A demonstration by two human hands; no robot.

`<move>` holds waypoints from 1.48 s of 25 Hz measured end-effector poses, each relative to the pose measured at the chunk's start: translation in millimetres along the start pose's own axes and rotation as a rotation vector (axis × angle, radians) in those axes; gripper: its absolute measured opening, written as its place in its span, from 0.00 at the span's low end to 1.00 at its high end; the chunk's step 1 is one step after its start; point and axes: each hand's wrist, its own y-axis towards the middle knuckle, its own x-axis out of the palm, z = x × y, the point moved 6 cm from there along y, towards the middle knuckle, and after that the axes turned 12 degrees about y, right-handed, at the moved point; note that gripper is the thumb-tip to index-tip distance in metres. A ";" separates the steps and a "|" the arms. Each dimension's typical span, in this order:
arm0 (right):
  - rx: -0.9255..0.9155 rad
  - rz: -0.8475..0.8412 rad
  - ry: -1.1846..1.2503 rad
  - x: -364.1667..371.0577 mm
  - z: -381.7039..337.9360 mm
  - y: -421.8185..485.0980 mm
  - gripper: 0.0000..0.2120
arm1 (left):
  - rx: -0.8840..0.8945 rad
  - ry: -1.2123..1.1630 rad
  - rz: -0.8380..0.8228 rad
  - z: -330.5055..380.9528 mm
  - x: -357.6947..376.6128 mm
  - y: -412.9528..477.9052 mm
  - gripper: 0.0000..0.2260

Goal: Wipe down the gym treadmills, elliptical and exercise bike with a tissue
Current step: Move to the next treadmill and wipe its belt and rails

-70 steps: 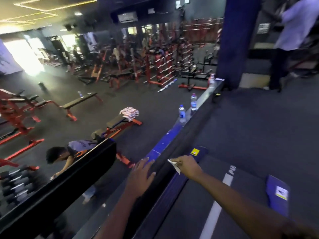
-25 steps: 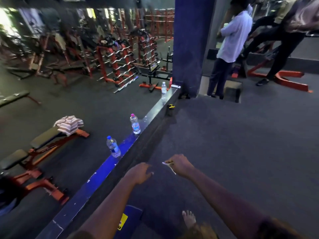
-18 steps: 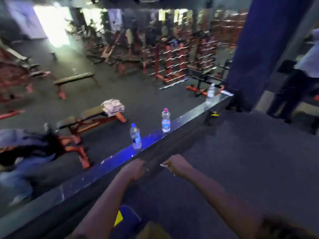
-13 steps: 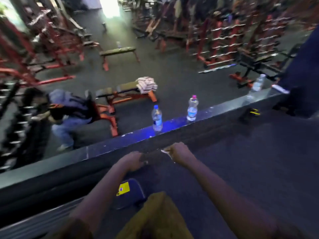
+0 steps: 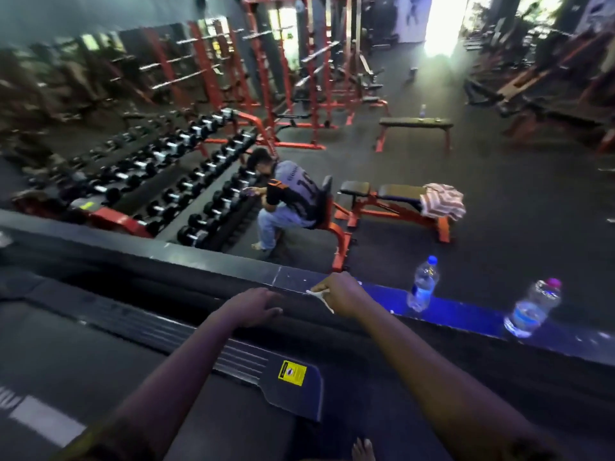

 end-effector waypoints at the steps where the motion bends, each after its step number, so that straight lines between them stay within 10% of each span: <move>1: -0.041 -0.037 -0.026 0.2 -6.7 15.9 0.21 | -0.043 -0.022 0.006 -10.6 -0.2 4.0 0.21; 14: -0.476 -0.379 0.089 -14.1 -112.9 213.9 0.14 | -0.695 -0.284 0.048 -146.9 -38.6 5.4 0.20; 24: -0.799 -0.478 0.320 -19.8 -271.7 354.3 0.15 | -1.242 -0.342 0.477 -264.0 -123.3 -41.0 0.19; 37: -0.801 -0.302 0.718 68.5 -535.1 522.7 0.15 | -1.328 0.081 0.951 -514.8 -281.7 -95.5 0.35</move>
